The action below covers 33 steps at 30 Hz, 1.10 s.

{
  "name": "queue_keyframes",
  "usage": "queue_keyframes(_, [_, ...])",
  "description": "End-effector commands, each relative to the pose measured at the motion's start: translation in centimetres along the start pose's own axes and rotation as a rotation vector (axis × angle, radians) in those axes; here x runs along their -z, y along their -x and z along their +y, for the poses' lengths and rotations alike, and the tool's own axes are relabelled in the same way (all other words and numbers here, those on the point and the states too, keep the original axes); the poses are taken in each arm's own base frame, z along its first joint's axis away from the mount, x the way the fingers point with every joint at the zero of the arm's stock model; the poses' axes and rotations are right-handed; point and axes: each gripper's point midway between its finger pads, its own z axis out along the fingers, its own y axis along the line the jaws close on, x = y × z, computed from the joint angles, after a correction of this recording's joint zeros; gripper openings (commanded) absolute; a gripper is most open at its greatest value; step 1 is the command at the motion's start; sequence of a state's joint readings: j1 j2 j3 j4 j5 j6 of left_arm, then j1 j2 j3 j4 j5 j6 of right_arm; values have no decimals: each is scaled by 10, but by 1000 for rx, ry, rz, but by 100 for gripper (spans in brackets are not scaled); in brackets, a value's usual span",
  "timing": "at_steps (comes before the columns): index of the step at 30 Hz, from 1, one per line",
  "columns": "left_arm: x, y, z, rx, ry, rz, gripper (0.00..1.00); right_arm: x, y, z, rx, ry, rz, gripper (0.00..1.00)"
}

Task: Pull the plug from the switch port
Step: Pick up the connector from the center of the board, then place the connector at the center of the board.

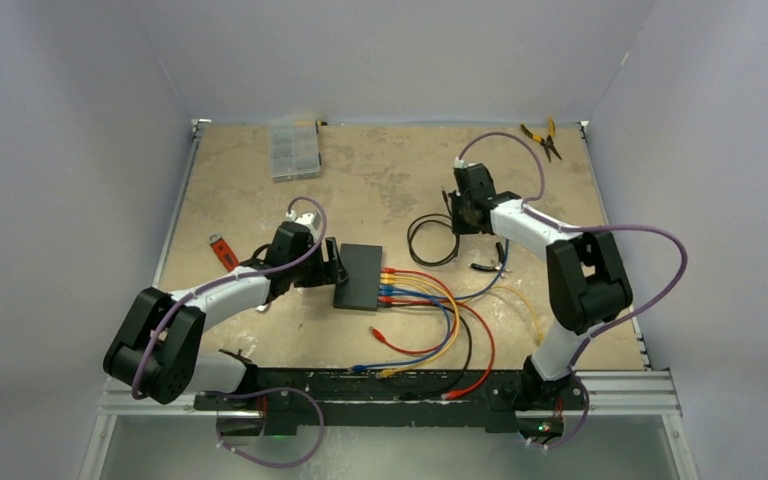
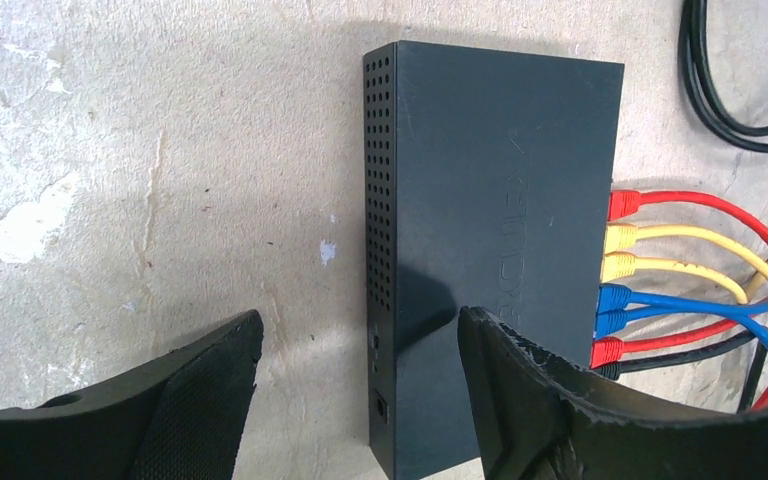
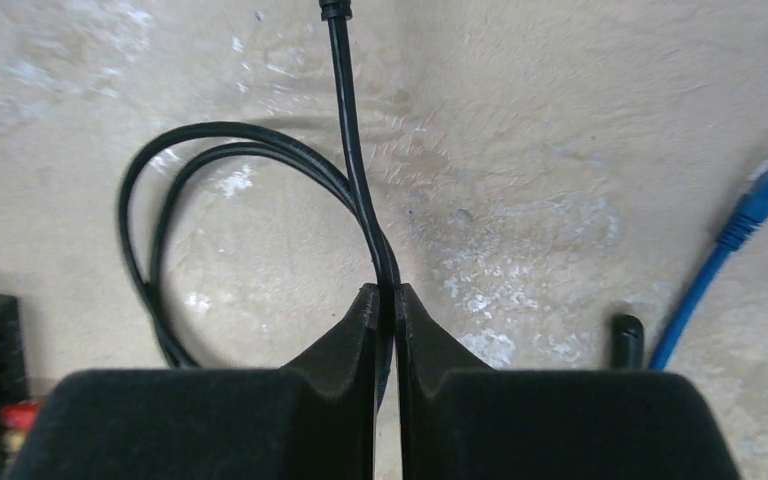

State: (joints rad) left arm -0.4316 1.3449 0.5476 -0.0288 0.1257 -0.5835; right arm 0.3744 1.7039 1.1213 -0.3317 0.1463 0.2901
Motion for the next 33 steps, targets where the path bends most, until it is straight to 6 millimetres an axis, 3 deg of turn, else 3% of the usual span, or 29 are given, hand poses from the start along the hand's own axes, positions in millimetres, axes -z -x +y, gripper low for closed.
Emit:
queue_keyframes(1, [6,10,-3,-3,-10,-41,71,38,42,3,-29,9,-139,0])
queue_keyframes(6, [10,12,-6,-2,-27,-60,73,64,65,5,-53,30,-226,0])
queue_keyframes(11, [16,23,-14,-10,-64,-114,76,71,69,9,-49,58,-246,0])
queue_keyframes(14, [21,28,-19,-13,-88,-138,77,62,63,14,-42,84,-226,0])
queue_keyframes(21, [32,33,-27,-23,-128,-171,80,19,43,22,-29,99,-139,0])
queue_keyframes(27, [35,32,-28,-36,-135,-175,82,6,27,12,-33,44,-101,42])
queue_keyframes(30, [35,33,-29,-38,-138,-176,82,2,19,10,-30,35,-79,53])
queue_keyframes(33, [34,33,-29,-41,-138,-175,82,-5,9,10,-24,36,-46,57])
